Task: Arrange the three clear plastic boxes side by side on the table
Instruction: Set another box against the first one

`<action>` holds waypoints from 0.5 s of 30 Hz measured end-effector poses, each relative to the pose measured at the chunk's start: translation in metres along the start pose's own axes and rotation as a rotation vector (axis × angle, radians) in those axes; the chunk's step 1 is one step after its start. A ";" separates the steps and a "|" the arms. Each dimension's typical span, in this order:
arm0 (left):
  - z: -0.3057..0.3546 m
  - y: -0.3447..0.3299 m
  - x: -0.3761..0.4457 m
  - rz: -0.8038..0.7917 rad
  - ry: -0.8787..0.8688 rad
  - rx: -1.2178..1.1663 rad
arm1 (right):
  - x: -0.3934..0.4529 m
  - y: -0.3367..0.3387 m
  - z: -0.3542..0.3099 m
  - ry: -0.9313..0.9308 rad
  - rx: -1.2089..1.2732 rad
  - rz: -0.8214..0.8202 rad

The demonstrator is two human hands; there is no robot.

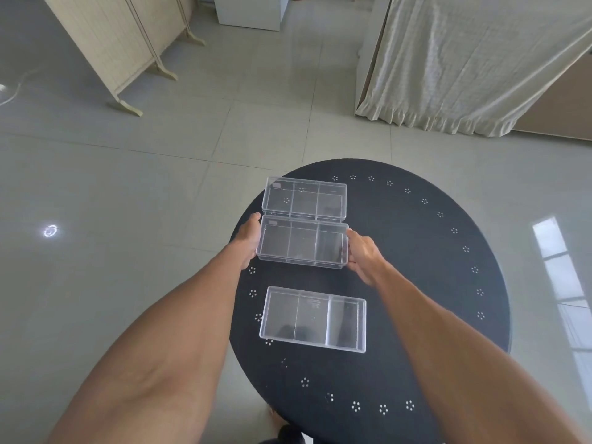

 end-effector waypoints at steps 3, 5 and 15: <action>0.003 -0.001 0.005 0.030 -0.006 0.008 | 0.000 0.000 -0.004 -0.001 0.002 0.008; 0.004 -0.001 0.007 0.035 -0.010 0.010 | 0.000 0.001 -0.005 0.009 0.014 0.003; 0.007 0.001 0.015 0.076 -0.028 0.044 | 0.007 -0.001 -0.006 0.010 -0.014 0.027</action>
Point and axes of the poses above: each hand's wrist, its own x-axis towards the middle knuckle, its own y-axis out of the back of the hand, z = x × y, the point moved 4 cm from there along x, towards the middle knuckle, and after that the axes turned 5 degrees about y, right-handed, at the moved point
